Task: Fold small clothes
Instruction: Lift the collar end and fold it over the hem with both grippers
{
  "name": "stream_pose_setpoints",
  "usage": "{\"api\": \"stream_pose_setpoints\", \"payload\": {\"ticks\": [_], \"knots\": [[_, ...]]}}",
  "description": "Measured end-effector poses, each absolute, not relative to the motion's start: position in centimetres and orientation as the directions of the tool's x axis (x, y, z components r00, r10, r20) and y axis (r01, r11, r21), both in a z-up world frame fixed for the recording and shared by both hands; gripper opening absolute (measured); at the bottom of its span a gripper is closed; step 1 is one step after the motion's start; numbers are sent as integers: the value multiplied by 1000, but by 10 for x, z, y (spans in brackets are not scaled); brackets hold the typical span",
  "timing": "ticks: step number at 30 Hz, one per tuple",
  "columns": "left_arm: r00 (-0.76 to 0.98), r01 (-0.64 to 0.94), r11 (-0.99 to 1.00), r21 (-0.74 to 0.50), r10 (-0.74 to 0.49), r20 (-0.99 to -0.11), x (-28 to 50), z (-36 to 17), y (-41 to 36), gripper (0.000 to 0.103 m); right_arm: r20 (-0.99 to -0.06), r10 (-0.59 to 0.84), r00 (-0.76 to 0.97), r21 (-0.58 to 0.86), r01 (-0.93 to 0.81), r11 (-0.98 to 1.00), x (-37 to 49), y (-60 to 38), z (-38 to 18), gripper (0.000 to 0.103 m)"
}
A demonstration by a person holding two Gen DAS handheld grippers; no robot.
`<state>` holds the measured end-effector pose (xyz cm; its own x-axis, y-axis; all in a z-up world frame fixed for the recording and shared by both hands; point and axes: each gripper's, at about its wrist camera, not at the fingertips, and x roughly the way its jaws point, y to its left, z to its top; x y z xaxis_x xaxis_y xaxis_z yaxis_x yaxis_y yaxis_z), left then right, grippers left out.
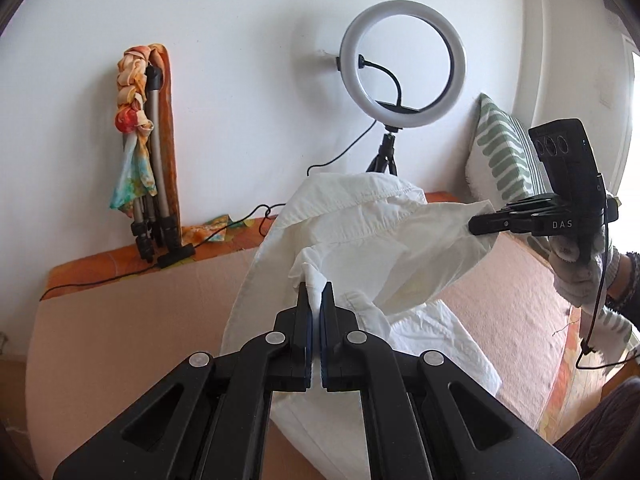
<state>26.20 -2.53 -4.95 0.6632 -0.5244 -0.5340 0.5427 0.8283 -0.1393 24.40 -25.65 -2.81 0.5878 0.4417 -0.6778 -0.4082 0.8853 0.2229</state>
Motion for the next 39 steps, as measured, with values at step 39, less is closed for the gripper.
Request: {"api": "stream_pose_setpoints", "payload": {"ticks": [39], "knots": [[359,586,800,-127,-397,-845,197,-165,-49,5,-854,424,302,315,-349,883,173,-227,-161,15]]}}
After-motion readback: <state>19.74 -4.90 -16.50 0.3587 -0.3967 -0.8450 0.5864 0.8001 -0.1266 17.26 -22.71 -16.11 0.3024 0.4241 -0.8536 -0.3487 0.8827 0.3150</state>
